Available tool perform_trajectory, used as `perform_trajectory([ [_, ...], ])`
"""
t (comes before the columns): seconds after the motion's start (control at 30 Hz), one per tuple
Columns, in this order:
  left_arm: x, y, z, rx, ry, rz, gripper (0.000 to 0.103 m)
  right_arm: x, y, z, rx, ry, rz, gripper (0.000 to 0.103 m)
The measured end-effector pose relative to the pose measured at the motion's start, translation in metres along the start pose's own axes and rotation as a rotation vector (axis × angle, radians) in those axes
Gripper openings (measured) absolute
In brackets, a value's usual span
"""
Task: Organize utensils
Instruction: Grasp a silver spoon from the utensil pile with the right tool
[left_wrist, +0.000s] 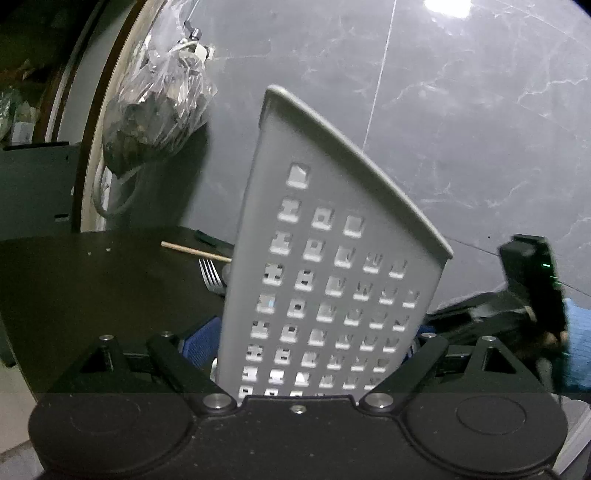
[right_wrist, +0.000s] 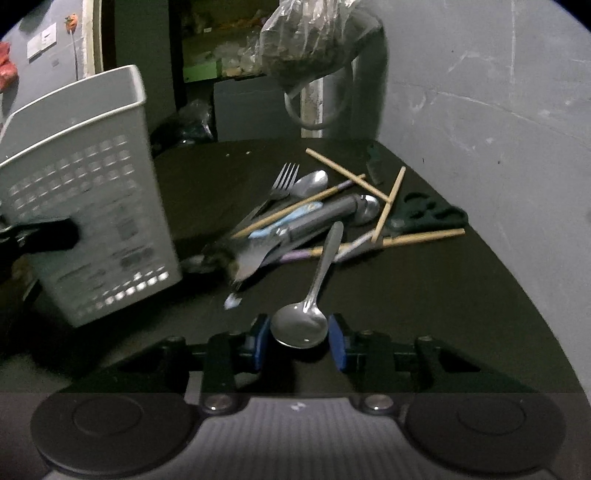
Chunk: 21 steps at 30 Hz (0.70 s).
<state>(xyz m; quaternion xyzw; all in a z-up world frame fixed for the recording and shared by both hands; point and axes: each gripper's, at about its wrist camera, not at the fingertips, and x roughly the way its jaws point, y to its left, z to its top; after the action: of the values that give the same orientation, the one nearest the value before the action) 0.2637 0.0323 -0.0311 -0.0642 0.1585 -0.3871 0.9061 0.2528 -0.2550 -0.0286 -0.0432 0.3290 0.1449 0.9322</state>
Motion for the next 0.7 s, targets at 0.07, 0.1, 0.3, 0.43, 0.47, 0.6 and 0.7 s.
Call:
perform_trajectory([
  [0.07,0.002,-0.004,-0.002,-0.004,0.007,0.020,0.090,-0.012,0.005,-0.009,-0.005,0.002,0.000,0.039],
  [0.1,-0.001,-0.007,-0.007,-0.010,0.010,0.032,0.090,-0.018,0.008,-0.014,-0.014,-0.001,-0.012,0.042],
  [0.3,-0.008,-0.026,-0.014,-0.048,0.037,0.190,0.090,-0.044,0.003,-0.033,0.089,-0.049,-0.078,0.063],
  [0.43,-0.010,-0.038,-0.016,-0.104,0.026,0.247,0.090,-0.057,-0.006,-0.048,0.351,-0.100,-0.036,0.070],
  [0.47,-0.009,-0.041,-0.016,-0.099,0.031,0.273,0.090,-0.058,-0.010,-0.052,0.416,-0.117,-0.018,0.072],
  [0.6,-0.009,-0.051,-0.015,-0.050,0.033,0.341,0.092,-0.061,-0.008,-0.060,0.547,-0.173,-0.006,0.072],
  [0.7,-0.010,-0.052,-0.015,-0.054,0.031,0.346,0.092,-0.056,-0.007,-0.056,0.598,-0.177,0.006,0.063],
])
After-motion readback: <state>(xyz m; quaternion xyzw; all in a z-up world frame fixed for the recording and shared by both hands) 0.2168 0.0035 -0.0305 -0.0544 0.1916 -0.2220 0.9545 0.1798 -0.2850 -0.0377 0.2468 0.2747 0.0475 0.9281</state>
